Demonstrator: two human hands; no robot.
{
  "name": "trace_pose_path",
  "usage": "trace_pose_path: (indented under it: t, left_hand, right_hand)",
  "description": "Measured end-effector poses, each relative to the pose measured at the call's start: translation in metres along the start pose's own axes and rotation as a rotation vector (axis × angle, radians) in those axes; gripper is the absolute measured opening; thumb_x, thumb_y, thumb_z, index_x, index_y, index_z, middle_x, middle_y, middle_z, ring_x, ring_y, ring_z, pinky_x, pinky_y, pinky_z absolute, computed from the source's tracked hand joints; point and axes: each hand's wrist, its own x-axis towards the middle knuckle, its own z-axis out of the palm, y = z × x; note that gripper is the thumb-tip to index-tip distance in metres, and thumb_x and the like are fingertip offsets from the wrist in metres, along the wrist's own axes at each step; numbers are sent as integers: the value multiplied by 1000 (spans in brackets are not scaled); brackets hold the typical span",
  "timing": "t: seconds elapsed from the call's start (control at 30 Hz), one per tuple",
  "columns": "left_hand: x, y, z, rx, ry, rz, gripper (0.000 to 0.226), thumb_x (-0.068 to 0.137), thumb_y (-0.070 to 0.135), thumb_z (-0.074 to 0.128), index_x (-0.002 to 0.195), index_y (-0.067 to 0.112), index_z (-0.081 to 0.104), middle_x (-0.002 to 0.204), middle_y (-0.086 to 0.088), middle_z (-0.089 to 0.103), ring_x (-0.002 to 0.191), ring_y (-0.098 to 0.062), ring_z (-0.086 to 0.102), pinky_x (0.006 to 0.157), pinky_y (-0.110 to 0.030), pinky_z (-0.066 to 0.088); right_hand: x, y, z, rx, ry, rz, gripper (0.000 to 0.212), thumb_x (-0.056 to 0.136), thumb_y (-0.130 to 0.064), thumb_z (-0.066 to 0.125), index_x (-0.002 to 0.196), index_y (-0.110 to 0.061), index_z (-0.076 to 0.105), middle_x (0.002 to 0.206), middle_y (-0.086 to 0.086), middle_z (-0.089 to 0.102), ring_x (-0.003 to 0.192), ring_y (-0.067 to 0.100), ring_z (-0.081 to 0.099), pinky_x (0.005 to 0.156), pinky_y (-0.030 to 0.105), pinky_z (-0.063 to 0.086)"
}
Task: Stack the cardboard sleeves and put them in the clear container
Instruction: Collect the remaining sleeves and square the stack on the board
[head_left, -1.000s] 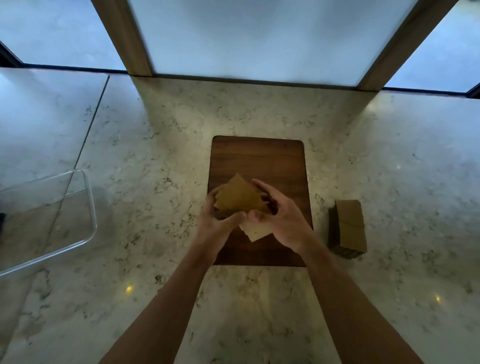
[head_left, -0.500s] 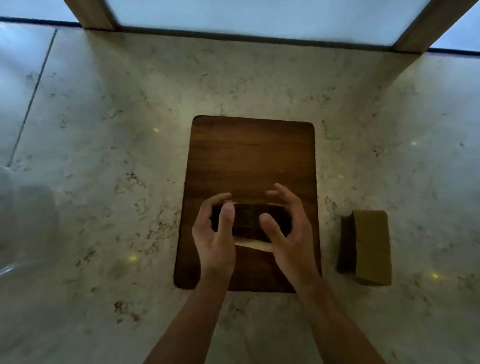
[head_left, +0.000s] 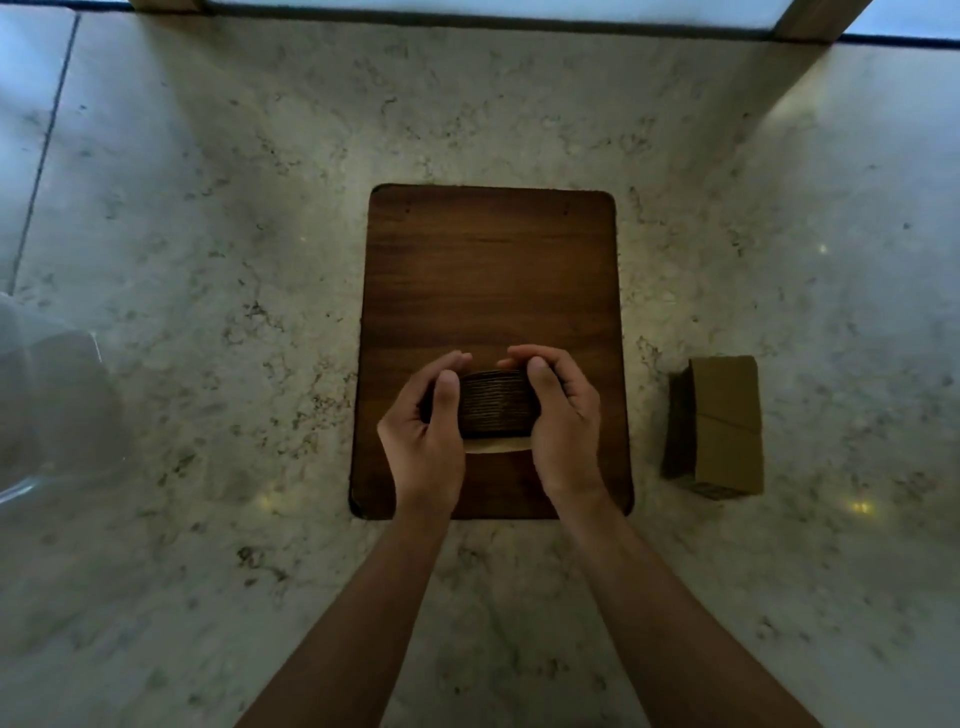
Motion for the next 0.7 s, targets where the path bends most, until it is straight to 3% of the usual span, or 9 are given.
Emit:
trace_pose_path:
  t: [0.1,0.17,0.27,0.37,0.5,0.57,0.7]
  left_hand:
    - [3,-6,-2,63,-46,41,28,106,11,54,128,3,70,118,-4,76,113,-2,68,92,-13,51]
    - [3,-8,-4,56,-71,53,30,106,12,54,132,3,67,122,-4,75,115,-3,68,94,-15,52]
    - [3,-13,-7,-2,-100,22,29,106,14,55,130,4,68,123,0,74,116,-9,69,98,-27,55]
    - [4,-12,-8,-31,-122,-12,27,105,15,55,126,8,71,118,6,74,112,-6,69,96,-29,56]
    - [5,-11,-10,52,-128,14,33,103,28,53,123,10,72,115,1,73,110,-13,69,95,-37,57]
    - [3,-8,-8,73,-123,6,32,101,29,51,119,13,73,114,2,73,109,-14,68,96,-43,57]
    - [7,-1,-5,80,-139,-42,26,104,18,52,120,15,72,108,13,70,107,-11,66,98,-40,55]
  right_hand:
    - [10,0,-16,-275,-120,-135,24,105,-22,47,109,-16,70,102,-2,72,99,13,66,87,40,57]
    - [11,-12,-26,-668,-256,-349,27,101,-32,51,117,-17,67,114,-7,63,112,9,55,95,31,50]
    - [5,-38,-22,-1121,-549,-512,57,84,-47,63,133,-18,57,128,1,55,124,17,43,108,33,39]
    - [6,-61,-5,-1337,-710,-590,77,76,-54,66,140,-16,48,131,5,54,122,22,47,111,39,38]
    - [12,-79,3,-1513,-905,-365,104,75,-61,67,156,-13,22,148,10,40,134,28,39,111,41,37]
    - [5,-74,0,-1582,-867,-401,102,77,-53,71,155,-10,21,148,12,39,134,30,39,110,41,37]
    - [0,-62,2,-1515,-694,-523,70,80,-36,75,138,-10,45,131,8,54,120,25,50,100,35,44]
